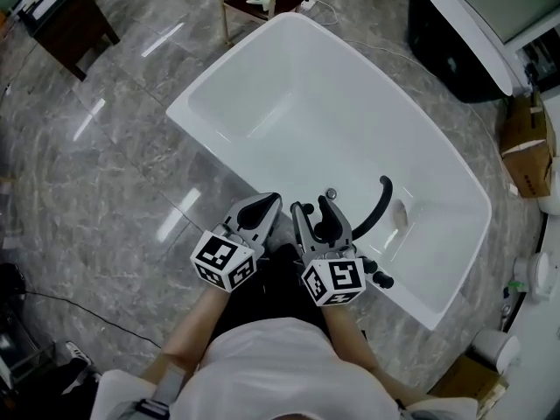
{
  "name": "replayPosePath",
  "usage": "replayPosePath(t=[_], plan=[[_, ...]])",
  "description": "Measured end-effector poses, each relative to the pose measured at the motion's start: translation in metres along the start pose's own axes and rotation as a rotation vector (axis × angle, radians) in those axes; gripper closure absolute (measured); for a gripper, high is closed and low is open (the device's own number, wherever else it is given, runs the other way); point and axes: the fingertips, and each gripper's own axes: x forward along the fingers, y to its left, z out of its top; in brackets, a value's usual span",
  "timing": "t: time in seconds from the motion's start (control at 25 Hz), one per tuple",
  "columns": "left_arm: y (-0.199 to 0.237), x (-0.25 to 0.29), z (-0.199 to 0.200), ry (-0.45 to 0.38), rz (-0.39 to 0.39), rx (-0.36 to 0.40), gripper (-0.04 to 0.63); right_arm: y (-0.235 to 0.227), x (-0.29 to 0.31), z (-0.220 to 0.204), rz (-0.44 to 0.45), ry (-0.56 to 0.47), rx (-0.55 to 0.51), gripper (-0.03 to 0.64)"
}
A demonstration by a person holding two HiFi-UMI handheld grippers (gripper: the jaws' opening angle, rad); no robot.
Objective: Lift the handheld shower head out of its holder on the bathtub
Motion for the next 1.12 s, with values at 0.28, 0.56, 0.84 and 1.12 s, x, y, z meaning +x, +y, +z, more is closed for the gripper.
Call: replayPosePath(t=[0.28,0.56,0.84,1.12], plan=[[0.005,0.011,-0.011,0.019,0.026,-0.022,0.581,-0.009,0.005,-0.016,0.007,0.063,-0.023,0.388],[0.019,0.024,-0.036,0.053,0.052,-0.027,0.582,-0.028,0.017,-0.051,-0.041,0.111,-0.010,0.383],[0.044,0.029,-0.065,0.079,0.081,-0.026,0.581,-0.040,0.031,-0.090,-0.030,0.150,-0.021,0.383],[0.058,0.040,-0.105,0.095,0.071,-0.053,0.581,-0.055,0.048,-0.129,-0.039,0.169,-0.013,0.383]])
